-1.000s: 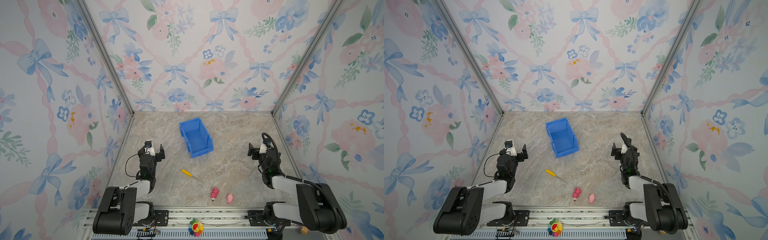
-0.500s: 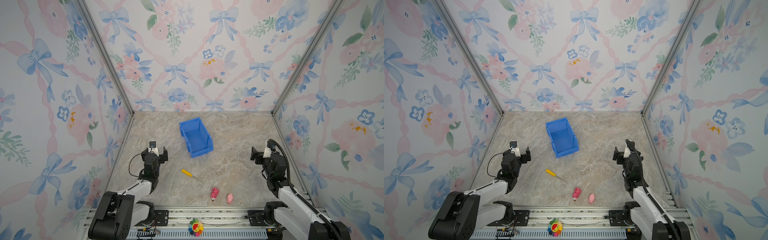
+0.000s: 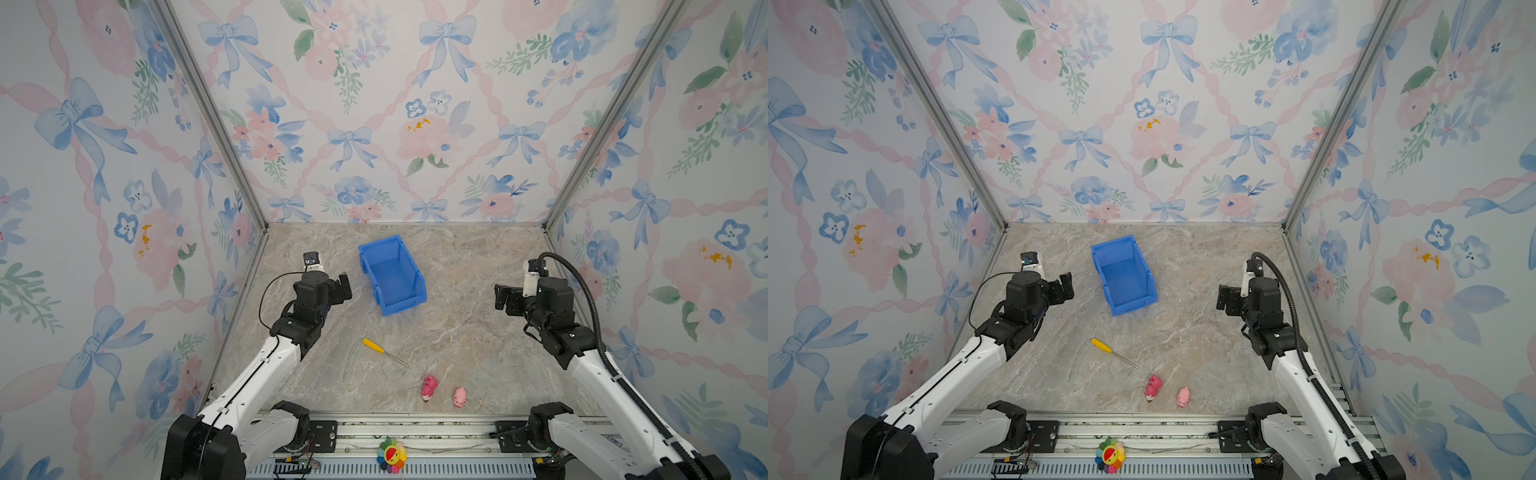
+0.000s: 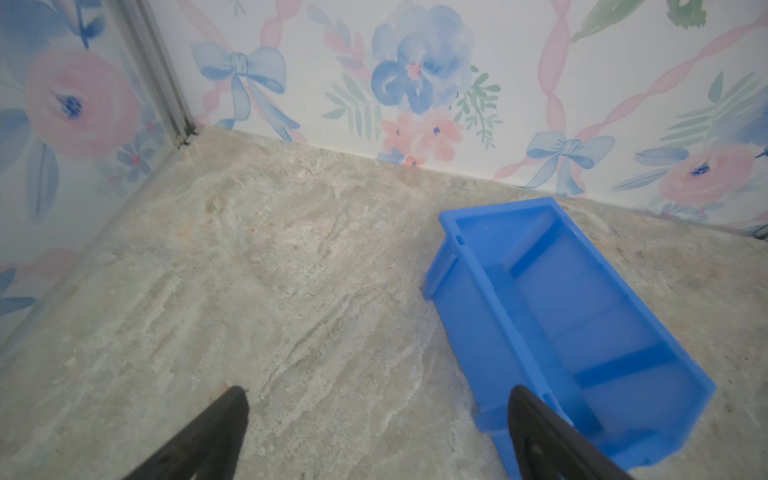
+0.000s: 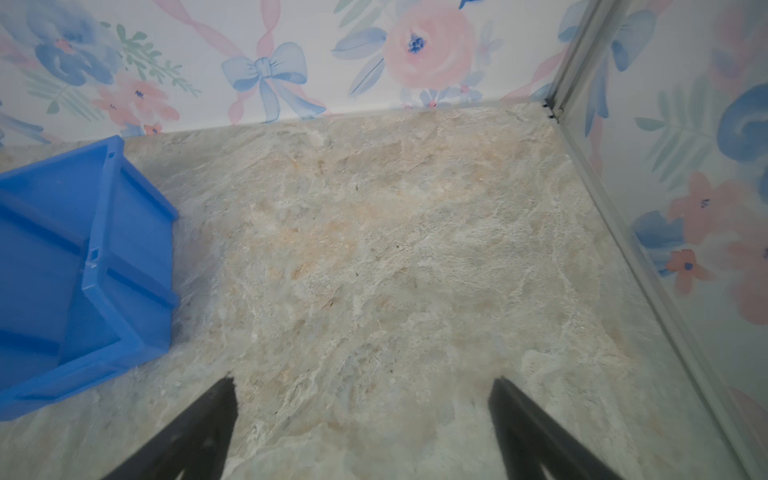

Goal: Put the screwdriver in the bin
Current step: 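Move the left gripper toward the yellow-handled screwdriver while the right arm lifts forward, then lower the left gripper and close it on the yellow screwdriver handle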

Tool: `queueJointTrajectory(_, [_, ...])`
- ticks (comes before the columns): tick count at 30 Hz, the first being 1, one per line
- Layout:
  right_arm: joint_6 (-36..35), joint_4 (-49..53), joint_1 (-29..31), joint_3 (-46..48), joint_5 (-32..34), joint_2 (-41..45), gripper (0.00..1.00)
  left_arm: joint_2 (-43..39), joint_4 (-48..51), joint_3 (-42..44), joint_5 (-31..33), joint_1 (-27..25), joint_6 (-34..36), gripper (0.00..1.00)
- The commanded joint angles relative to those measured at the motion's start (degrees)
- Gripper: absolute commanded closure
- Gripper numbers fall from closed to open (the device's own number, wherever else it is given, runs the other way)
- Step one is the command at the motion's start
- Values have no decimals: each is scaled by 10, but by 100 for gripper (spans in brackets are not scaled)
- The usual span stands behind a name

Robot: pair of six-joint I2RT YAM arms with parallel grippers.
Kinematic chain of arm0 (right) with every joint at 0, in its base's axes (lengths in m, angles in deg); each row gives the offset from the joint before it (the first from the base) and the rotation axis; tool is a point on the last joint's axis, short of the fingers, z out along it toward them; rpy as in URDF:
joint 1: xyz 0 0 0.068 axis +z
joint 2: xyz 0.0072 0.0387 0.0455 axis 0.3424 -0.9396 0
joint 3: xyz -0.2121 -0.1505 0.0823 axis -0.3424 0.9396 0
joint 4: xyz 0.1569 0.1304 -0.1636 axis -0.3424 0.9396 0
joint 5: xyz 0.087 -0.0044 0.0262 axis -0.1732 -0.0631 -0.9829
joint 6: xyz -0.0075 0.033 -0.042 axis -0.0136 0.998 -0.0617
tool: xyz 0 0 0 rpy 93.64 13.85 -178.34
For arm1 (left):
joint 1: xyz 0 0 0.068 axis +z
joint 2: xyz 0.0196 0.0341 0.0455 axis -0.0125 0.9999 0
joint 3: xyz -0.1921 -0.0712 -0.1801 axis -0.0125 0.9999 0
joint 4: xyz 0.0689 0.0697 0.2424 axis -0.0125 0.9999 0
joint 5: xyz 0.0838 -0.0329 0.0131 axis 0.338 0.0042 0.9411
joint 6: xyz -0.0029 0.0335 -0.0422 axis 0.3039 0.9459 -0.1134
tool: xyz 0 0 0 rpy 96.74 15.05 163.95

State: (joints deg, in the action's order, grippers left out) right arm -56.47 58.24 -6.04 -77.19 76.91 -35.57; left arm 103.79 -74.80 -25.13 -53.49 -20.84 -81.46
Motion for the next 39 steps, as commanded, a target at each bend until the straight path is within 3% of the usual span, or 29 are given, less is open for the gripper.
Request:
queueJointTrajectory(1, [-2, 100, 51, -43, 3, -12, 3, 25, 129, -53, -7, -35, -135, 2])
queueJointTrajectory(9, [-31, 144, 139, -95, -21, -48, 3, 73, 208, -66, 17, -133, -296, 2])
queueJointTrajectory(15, [-33, 138, 142, -90, -66, -49, 3, 129, 225, -68, 5, -190, -368, 2])
queueJointTrajectory(25, [-30, 137, 146, -88, -103, -62, 3, 192, 265, -63, 0, -228, -443, 4])
queueJointTrajectory(39, [-24, 135, 147, -76, -101, -62, 3, 284, 269, -73, -9, -248, -482, 24])
